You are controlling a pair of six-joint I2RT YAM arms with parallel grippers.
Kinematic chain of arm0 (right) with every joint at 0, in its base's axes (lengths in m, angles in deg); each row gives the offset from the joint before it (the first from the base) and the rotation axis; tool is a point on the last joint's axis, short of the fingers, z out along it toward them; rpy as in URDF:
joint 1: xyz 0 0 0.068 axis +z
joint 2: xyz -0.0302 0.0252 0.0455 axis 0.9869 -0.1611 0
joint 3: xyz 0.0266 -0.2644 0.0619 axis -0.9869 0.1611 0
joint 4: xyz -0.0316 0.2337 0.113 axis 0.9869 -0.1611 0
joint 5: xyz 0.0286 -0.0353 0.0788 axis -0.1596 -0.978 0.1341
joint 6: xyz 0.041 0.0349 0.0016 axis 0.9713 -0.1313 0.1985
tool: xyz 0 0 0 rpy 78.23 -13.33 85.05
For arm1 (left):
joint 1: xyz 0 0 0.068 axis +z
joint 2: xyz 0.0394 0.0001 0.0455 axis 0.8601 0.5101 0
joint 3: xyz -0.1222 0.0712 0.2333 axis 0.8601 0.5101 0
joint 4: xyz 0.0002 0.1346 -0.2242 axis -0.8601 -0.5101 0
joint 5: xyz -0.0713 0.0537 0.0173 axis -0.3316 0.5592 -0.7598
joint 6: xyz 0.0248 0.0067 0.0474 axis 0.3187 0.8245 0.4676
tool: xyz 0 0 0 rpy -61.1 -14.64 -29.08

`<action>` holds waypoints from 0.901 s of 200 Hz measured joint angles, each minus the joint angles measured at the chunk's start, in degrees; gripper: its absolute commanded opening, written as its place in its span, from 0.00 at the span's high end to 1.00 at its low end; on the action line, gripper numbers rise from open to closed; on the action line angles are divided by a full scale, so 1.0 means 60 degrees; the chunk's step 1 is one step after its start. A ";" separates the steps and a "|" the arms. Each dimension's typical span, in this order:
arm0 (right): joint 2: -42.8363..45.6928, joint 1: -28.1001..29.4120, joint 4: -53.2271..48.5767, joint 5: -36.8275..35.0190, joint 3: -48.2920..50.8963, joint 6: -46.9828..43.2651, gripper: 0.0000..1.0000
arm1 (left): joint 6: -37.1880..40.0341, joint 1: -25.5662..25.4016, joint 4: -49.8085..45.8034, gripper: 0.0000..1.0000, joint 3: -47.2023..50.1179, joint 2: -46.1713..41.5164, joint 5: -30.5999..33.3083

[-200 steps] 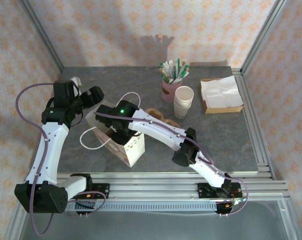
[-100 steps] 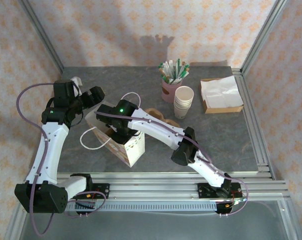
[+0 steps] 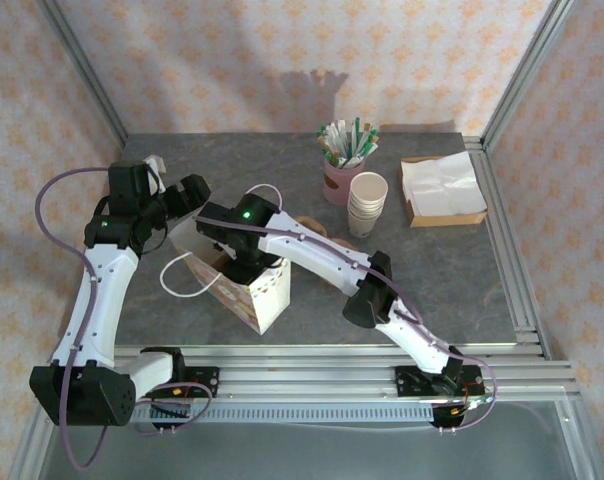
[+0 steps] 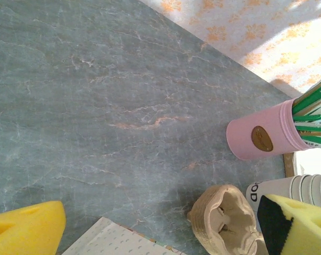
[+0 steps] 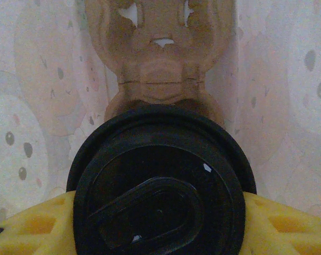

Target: Pack the takeout coffee

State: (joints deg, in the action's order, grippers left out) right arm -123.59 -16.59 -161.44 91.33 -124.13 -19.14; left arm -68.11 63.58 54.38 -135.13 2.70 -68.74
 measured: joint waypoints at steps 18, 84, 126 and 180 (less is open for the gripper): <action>-0.0022 -0.0047 -0.0004 0.0102 -0.0080 0.0029 0.52 | -0.0004 0.0000 0.0004 0.06 0.0000 0.0029 -0.0058; -0.0062 -0.0138 0.0004 0.0248 -0.0186 0.0091 0.52 | -0.0022 -0.0004 0.0022 0.07 0.0025 0.0109 -0.0142; -0.0062 -0.0091 -0.0004 0.0076 0.0164 0.0095 0.52 | -0.0022 0.0000 0.0036 0.07 0.0029 0.0127 -0.0142; -0.0135 0.0055 0.0000 -0.0109 0.0160 0.0102 0.53 | -0.0022 -0.0004 0.0036 0.07 0.0036 0.0127 -0.0142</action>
State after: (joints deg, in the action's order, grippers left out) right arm -124.40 -16.26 -161.44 90.68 -123.17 -18.53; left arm -68.24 63.56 54.60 -134.91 3.46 -69.59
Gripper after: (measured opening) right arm 0.599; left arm 0.933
